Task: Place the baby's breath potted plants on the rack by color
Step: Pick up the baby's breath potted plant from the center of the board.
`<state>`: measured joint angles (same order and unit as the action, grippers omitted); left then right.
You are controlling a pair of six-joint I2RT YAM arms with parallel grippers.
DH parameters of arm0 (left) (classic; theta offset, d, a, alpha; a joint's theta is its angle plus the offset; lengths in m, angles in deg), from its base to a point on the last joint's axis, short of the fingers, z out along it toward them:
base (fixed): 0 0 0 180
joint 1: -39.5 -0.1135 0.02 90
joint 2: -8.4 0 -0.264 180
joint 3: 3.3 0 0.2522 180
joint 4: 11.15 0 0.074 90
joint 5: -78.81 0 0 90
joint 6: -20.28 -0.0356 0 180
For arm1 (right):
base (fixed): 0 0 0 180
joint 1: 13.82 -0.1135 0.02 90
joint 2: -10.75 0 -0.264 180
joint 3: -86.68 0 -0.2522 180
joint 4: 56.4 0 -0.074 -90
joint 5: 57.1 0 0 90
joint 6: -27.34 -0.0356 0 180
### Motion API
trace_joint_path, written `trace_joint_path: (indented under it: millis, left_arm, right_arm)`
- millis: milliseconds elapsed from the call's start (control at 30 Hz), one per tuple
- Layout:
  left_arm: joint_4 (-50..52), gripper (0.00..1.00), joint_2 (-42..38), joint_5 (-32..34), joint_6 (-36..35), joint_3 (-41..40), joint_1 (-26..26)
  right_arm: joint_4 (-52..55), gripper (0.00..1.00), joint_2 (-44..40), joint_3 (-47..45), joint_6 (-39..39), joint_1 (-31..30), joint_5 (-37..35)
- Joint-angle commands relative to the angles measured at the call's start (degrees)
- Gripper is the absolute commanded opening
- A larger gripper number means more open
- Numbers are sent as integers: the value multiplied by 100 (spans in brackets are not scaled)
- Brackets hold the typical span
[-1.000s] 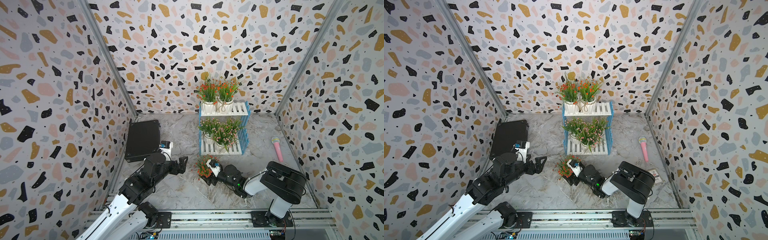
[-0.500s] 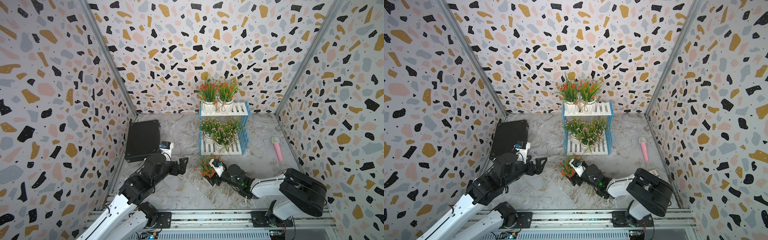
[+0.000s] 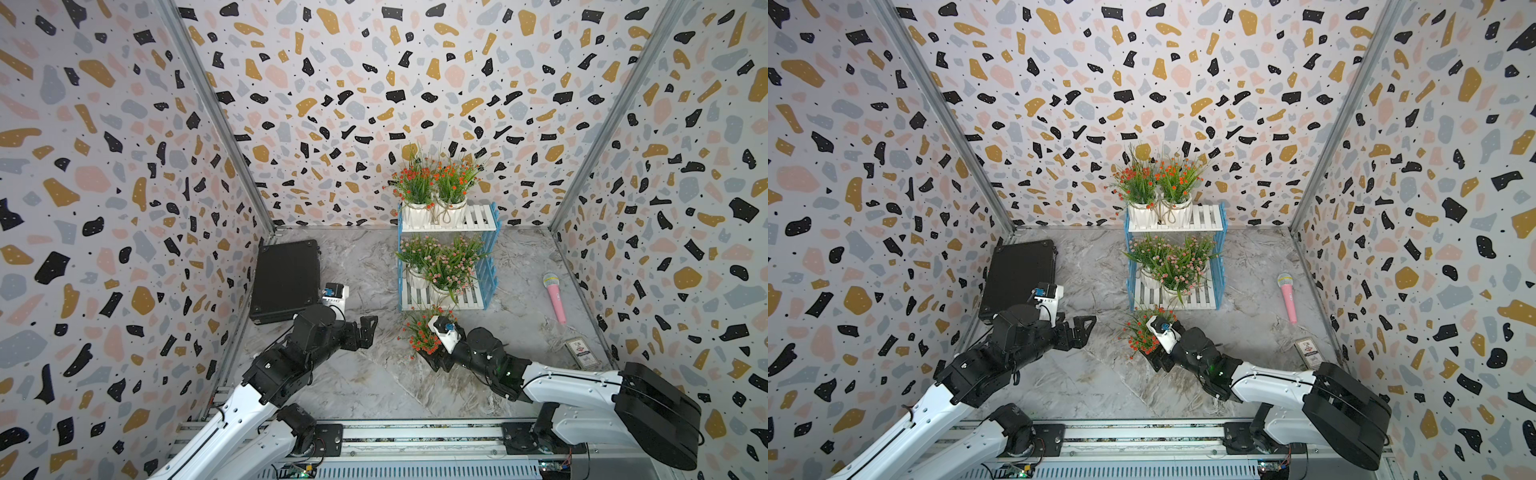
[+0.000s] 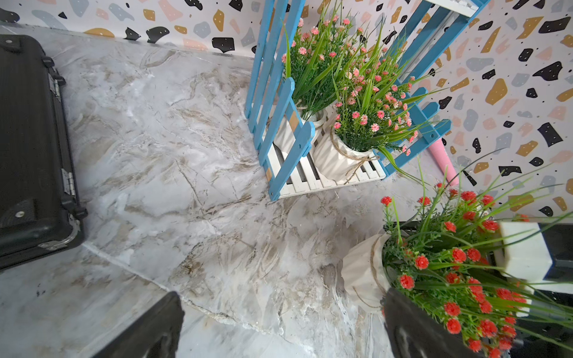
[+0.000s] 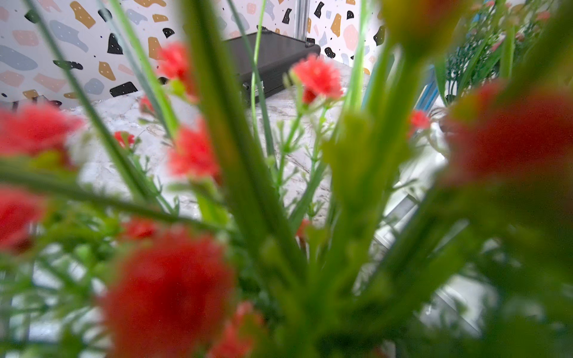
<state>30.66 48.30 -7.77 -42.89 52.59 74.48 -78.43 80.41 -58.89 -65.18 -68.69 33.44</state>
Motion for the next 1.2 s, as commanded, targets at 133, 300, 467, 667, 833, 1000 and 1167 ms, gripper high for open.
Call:
trace_joint_path:
  millis: [133,300,467,667,833,1000,1167]
  left_arm:
    - [-180,99,61,-161,232,-182,-34]
    - [-293,99,122,-302,362,-308,-29]
    - [-335,99,189,-288,354,-346,-35]
    - [-465,99,220,-296,406,-415,-35]
    - [-470,99,233,-299,418,-460,-35]
    - [-432,99,176,-272,410,-451,-35]
    - [-407,99,168,-298,412,-459,-34]
  right_arm:
    - [-51,71,-75,271,-55,-24,8]
    - [-111,71,92,315,-62,-24,56]
    - [-179,71,243,336,-100,-24,121]
    - [-298,72,447,305,-161,-24,185]
    - [-382,72,517,263,-170,-24,175]
    - [-597,72,780,249,-223,-24,228]
    - [-730,72,937,192,-266,-24,228]
